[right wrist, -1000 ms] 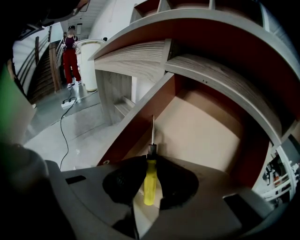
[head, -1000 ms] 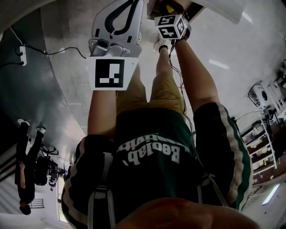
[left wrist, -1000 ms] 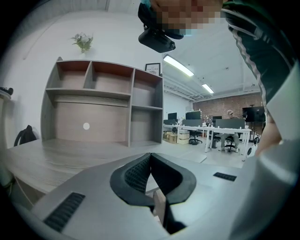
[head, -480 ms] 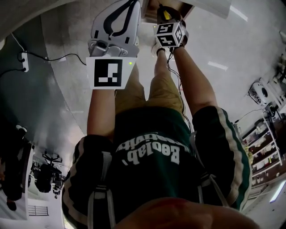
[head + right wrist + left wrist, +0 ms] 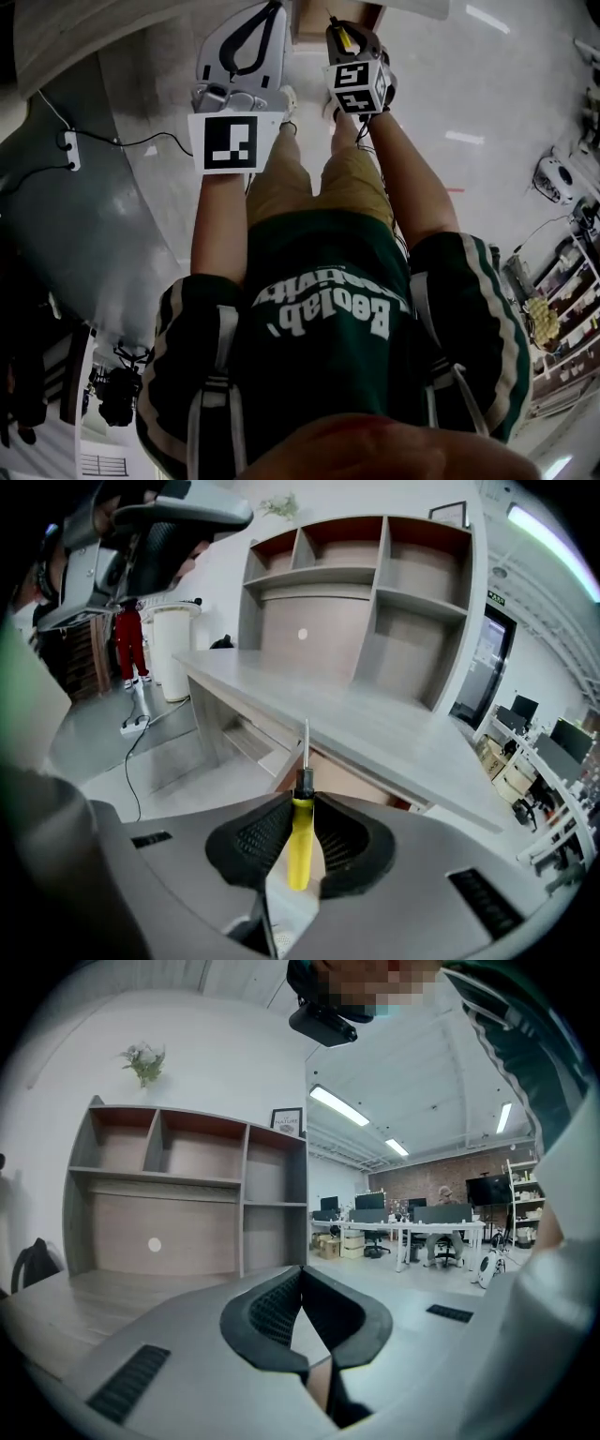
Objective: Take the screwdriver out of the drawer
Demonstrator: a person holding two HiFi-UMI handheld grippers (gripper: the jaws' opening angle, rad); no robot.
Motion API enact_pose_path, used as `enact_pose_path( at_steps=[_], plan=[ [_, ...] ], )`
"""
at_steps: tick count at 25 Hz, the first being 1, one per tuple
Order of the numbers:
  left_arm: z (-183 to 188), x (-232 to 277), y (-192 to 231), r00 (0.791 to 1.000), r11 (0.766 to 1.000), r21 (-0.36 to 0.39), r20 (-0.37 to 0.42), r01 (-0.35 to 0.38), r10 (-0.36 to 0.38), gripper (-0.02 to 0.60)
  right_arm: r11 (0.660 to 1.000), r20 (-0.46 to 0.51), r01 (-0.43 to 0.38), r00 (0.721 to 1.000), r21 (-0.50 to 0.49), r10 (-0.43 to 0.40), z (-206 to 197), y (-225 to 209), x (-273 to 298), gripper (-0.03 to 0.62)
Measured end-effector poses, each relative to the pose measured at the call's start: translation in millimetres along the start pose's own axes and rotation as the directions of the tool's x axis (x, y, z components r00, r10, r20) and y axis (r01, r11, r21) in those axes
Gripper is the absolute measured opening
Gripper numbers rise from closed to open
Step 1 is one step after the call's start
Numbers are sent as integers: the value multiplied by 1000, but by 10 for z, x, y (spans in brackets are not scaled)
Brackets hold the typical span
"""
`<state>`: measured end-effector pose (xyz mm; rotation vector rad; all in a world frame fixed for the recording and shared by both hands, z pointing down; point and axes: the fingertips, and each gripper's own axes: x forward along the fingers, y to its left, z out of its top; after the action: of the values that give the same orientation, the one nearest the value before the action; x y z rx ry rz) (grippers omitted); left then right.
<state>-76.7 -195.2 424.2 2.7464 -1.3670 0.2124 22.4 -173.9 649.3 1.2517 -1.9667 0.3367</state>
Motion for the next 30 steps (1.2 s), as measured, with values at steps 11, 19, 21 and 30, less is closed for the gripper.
enact_pose_path(
  at_steps=[11, 19, 21, 30],
  plan=[
    [859, -213, -162, 997, 998, 24, 46, 60, -61, 18, 990, 138, 65, 987, 124, -82, 770, -250, -1262, 86],
    [1533, -427, -559, 992, 995, 35, 82, 90, -92, 18, 984, 277, 84, 952, 160, -126, 1347, -536, -2213, 86],
    [1697, -498, -672, 989, 994, 54, 112, 92, -97, 18, 983, 308, 87, 942, 162, -135, 1436, -570, -2453, 86],
    [2131, -761, -1211, 993, 997, 59, 109, 49, -55, 18, 977, 421, 71, 894, 202, -152, 1527, -765, -3485, 86]
  ],
)
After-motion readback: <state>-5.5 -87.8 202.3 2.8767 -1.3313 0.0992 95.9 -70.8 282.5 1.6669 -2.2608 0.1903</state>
